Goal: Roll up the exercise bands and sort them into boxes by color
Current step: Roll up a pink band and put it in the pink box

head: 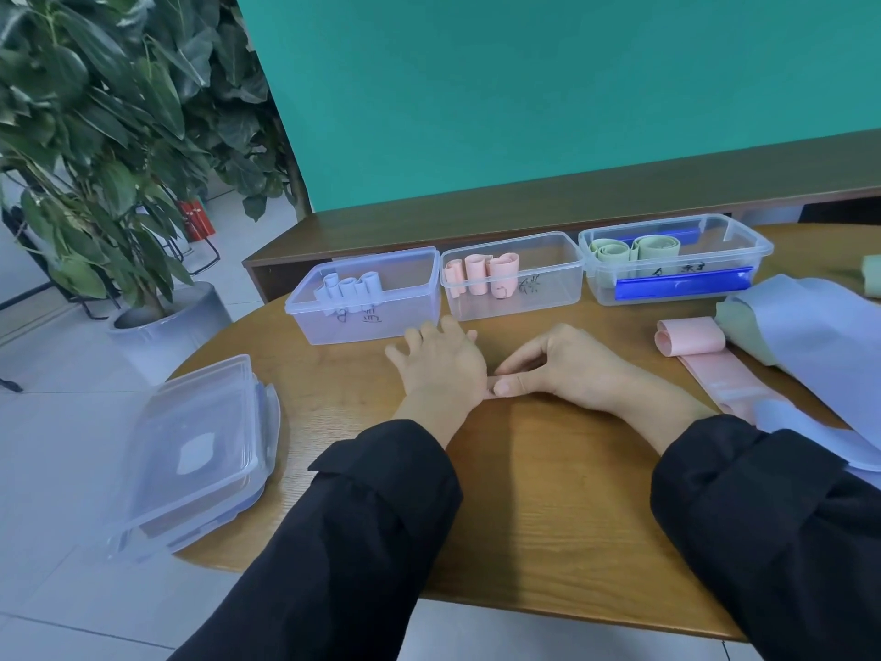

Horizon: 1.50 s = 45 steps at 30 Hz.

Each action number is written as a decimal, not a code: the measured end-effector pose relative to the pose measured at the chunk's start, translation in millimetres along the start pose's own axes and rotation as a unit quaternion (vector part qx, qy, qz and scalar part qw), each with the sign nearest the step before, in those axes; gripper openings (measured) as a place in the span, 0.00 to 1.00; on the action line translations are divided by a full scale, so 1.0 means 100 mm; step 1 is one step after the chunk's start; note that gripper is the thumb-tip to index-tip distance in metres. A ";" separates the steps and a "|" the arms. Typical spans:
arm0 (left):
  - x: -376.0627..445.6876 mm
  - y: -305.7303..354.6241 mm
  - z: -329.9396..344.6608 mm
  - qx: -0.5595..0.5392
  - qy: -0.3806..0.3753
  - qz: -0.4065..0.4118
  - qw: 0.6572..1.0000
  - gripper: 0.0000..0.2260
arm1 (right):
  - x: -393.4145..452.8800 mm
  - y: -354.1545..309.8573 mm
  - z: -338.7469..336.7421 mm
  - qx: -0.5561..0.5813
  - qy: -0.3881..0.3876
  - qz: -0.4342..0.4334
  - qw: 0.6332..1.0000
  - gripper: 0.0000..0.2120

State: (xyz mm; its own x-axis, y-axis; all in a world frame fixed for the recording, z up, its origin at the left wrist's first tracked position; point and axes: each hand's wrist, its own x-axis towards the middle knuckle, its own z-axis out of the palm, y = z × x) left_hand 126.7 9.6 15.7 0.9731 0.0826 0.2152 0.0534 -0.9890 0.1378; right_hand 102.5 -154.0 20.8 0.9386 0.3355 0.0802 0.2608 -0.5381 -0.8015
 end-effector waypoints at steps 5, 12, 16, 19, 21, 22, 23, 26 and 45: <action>-0.02 -0.18 -0.04 -0.119 0.010 0.141 0.983 0.09 | 0.00 -0.01 -0.03 -0.007 -0.007 0.009 1.000 0.11; -0.04 -0.29 -0.39 -0.463 -0.235 0.115 0.847 0.07 | -0.01 -0.02 -0.11 0.061 0.059 -0.009 0.996 0.11; 0.09 -0.22 -0.38 -0.564 -0.250 0.105 0.780 0.06 | 0.00 0.03 -0.16 0.120 0.135 -0.009 0.984 0.14; 0.20 -0.07 -0.35 -0.602 -0.225 0.103 0.759 0.04 | 0.03 0.09 -0.16 0.149 0.217 -0.017 0.965 0.14; 0.26 0.02 -0.30 -0.634 -0.200 0.093 0.741 0.04 | 0.04 0.10 -0.17 0.188 0.251 -0.024 0.949 0.13; 0.29 0.06 -0.27 -0.651 -0.193 0.088 0.729 0.04 | 0.04 0.10 -0.18 0.204 0.259 -0.021 0.944 0.12; 0.31 0.09 -0.23 -0.667 -0.189 0.084 0.716 0.05 | 0.05 0.10 -0.18 0.221 0.267 -0.011 0.938 0.13; 0.37 0.14 -0.05 -0.710 -0.189 0.082 0.673 0.08 | 0.06 0.12 -0.18 0.281 0.286 0.037 0.915 0.17; 0.44 0.14 -0.05 -0.767 -0.108 0.041 0.631 0.16 | 0.26 -0.49 -0.66 0.041 0.223 0.014 0.974 0.07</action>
State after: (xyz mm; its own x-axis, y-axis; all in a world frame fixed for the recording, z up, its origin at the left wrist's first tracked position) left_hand 169.3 -0.2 31.7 0.9753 -0.1430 0.1686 -0.1181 0.3079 0.9441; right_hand 129.3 -169.8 100.7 0.9545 -0.0572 0.2928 0.2326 -0.4722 -0.8502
